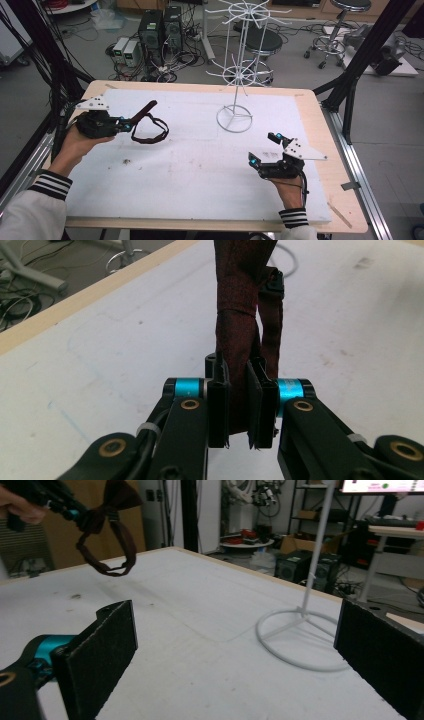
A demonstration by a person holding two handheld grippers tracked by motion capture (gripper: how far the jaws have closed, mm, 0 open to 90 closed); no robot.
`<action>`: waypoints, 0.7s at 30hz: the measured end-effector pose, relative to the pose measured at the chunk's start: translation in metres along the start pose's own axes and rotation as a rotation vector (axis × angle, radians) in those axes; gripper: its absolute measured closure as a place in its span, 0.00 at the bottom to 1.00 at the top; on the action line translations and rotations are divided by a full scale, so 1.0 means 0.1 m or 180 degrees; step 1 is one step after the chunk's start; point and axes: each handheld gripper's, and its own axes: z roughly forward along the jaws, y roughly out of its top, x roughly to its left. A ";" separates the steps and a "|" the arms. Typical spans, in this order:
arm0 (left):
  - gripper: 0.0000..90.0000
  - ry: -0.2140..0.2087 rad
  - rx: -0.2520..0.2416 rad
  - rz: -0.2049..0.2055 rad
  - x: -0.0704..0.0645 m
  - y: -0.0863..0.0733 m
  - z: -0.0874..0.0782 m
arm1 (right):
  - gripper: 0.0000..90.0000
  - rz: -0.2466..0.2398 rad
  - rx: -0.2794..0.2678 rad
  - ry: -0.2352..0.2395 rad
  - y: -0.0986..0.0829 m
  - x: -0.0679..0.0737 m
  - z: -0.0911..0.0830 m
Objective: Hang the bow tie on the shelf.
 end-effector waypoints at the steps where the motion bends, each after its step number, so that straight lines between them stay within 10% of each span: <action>1: 0.90 -0.0027 -0.0006 0.0022 -0.03 0.02 0.01 | 0.03 -0.0024 0.0020 0.0039 0.03 0.01 0.01; 21: 0.90 -0.0603 -0.0212 0.0274 -0.45 0.29 0.27 | 0.03 -0.0166 0.0272 0.0798 0.54 0.09 0.36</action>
